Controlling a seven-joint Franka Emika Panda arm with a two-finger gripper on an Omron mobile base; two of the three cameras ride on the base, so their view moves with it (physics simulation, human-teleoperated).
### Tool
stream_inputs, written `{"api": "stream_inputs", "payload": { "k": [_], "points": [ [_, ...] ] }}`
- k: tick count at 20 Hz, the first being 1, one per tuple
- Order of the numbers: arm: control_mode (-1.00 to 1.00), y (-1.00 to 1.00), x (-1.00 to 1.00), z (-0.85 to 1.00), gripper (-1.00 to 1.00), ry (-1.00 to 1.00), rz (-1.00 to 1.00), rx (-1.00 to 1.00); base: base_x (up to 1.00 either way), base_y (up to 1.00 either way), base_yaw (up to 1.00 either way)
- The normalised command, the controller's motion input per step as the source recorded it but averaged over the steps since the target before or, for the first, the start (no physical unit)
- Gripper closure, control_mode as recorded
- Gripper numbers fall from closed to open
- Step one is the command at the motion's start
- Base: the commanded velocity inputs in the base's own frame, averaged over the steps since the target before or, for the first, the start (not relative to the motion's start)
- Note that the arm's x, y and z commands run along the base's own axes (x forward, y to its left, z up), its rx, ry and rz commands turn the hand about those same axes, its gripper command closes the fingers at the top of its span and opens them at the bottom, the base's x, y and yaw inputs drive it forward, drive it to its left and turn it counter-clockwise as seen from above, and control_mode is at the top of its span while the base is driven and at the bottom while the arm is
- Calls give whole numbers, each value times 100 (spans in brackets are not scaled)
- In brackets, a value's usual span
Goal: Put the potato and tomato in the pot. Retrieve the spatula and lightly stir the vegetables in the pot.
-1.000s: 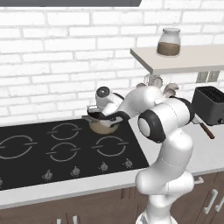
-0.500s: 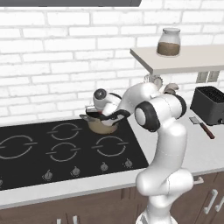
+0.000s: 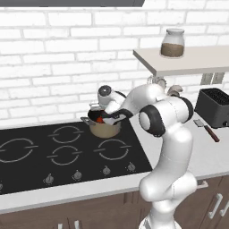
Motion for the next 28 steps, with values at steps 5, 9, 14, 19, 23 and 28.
{"api": "stream_inputs", "payload": {
  "k": [5, 9, 14, 19, 23, 28],
  "points": [
    [-100, -27, -91, 73, -100, -20, 0, 1, 0, 0, 0],
    [-100, -45, -100, 67, -100, -15, 0, 1, 0, 0, 0],
    [-100, -92, -97, 49, -100, 5, 0, 7, 0, 0, 0],
    [-100, -100, -60, 60, -100, 22, -1, 14, 0, 0, 0],
    [-100, -100, -45, 48, -100, 17, -8, 8, 0, 0, 0],
    [-100, -100, -25, 7, -100, 7, -21, 0, 0, 0, 0]
  ]
}}
